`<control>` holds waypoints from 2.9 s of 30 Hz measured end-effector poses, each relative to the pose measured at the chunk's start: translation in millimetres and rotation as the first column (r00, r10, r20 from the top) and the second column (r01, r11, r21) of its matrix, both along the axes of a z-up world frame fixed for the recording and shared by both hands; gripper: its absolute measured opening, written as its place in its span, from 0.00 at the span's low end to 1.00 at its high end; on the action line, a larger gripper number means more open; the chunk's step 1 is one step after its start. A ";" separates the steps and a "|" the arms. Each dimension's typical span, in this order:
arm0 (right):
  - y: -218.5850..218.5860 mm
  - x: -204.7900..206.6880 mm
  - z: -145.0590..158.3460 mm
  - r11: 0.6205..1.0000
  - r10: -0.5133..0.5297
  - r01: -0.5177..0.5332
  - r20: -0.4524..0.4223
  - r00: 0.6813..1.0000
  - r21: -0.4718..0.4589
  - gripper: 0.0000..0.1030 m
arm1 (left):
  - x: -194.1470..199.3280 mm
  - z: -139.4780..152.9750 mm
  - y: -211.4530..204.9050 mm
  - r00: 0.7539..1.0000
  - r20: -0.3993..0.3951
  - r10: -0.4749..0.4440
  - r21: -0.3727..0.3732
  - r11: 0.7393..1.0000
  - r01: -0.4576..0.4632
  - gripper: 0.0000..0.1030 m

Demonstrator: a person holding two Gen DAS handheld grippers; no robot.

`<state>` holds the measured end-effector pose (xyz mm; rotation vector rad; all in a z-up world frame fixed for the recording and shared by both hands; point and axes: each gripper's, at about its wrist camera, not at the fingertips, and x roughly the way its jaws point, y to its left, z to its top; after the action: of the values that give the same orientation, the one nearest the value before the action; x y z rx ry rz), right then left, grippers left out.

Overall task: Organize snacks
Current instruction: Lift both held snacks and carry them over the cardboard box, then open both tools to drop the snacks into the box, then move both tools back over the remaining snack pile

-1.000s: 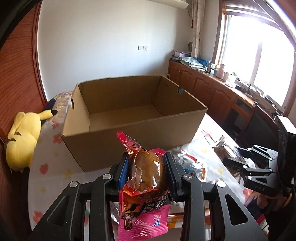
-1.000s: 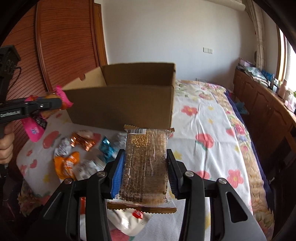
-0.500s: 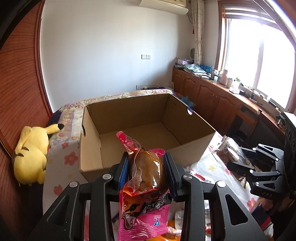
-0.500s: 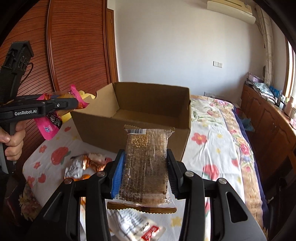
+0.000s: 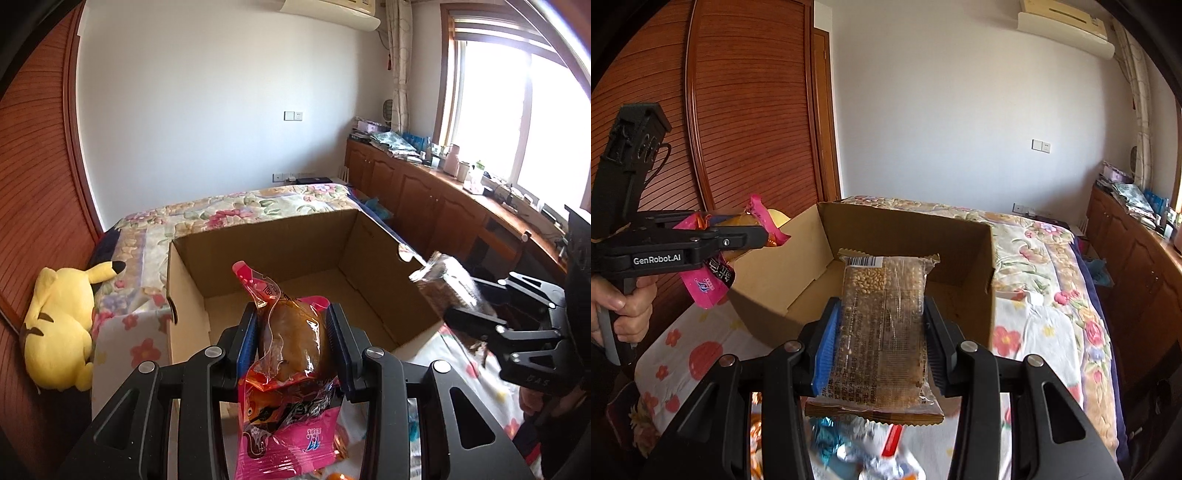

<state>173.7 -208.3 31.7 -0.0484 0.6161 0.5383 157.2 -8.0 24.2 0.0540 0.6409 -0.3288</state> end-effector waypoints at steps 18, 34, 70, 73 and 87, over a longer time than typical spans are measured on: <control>25.6 57.2 -27.6 0.999 0.030 -0.032 -0.081 0.996 -0.023 0.43 | 43.2 -22.9 -10.2 0.997 -0.061 0.047 0.053 0.998 -0.044 0.37; 23.1 56.1 -32.3 0.999 0.018 -0.023 -0.126 0.992 -0.031 0.54 | 25.0 -7.1 -9.3 0.998 -0.043 0.049 0.037 0.998 -0.048 0.37; -7.2 -115.5 -101.3 0.993 0.091 -0.106 -0.254 0.963 -0.047 0.58 | -63.9 -86.9 12.0 0.973 -0.223 0.067 -0.011 0.997 -0.071 0.44; -6.0 -115.7 -107.1 0.992 0.097 -0.115 -0.265 0.959 -0.054 0.58 | -63.0 -92.8 11.3 0.969 -0.235 0.074 -0.008 0.997 -0.078 0.44; -3.2 -94.4 -127.5 0.989 0.055 -0.091 -0.286 0.957 -0.114 0.77 | -68.4 -107.8 7.6 0.960 -0.257 0.113 -0.010 0.993 -0.120 0.56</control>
<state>79.3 -211.5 -95.8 -0.1154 0.9305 0.5824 88.8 -0.4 -83.7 -0.0518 0.8925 -0.2312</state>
